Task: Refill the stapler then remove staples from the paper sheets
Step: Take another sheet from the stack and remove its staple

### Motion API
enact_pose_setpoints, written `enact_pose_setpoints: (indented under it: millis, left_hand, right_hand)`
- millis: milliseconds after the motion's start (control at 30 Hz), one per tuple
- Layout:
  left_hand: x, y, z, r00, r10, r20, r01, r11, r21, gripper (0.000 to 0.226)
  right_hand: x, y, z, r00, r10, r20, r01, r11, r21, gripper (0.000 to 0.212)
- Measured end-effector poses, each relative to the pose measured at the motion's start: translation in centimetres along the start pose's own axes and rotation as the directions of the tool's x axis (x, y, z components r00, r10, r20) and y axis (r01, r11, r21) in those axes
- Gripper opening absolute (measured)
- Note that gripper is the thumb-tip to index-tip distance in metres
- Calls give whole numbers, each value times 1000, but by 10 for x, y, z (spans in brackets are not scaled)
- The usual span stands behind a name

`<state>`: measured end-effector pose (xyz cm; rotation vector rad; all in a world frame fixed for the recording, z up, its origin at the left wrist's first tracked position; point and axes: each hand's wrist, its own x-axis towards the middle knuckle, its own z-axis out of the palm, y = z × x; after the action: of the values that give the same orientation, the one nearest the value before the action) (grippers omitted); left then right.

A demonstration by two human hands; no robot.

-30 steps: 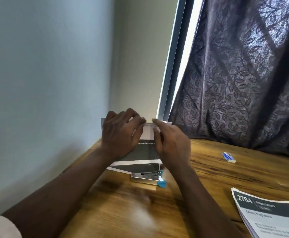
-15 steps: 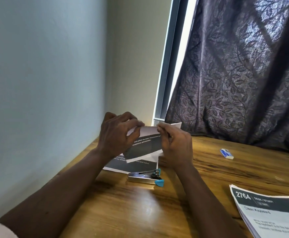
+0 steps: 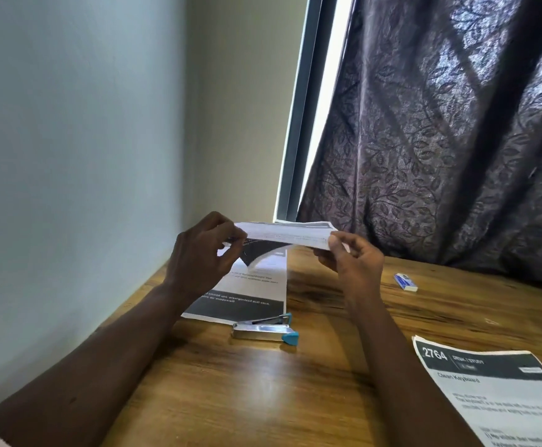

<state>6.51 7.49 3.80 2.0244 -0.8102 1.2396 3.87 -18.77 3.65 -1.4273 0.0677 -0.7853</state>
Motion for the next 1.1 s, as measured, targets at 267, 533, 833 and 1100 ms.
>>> enact_pose_setpoints:
  millis: [267, 533, 833, 1100]
  left_hand:
    - [-1, 1, 3, 996, 10, 84, 5, 985, -174, 7]
    - [0, 6, 19, 860, -434, 268, 496, 595, -632, 21]
    - [0, -2, 23, 680, -593, 432, 685, 300, -664, 40]
    - [-4, 12, 29, 890, -306, 338, 427, 821, -379, 31]
  right_hand:
    - [6, -2, -20, 914, 360, 185, -404, 841, 359, 29]
    - [10, -4, -36, 893, 335, 301, -350, 937, -4, 81]
    - [-3, -14, -26, 891, 340, 300, -190, 881, -434, 54]
    - [-22, -5, 7, 844, -301, 444, 535, 526, -661, 49]
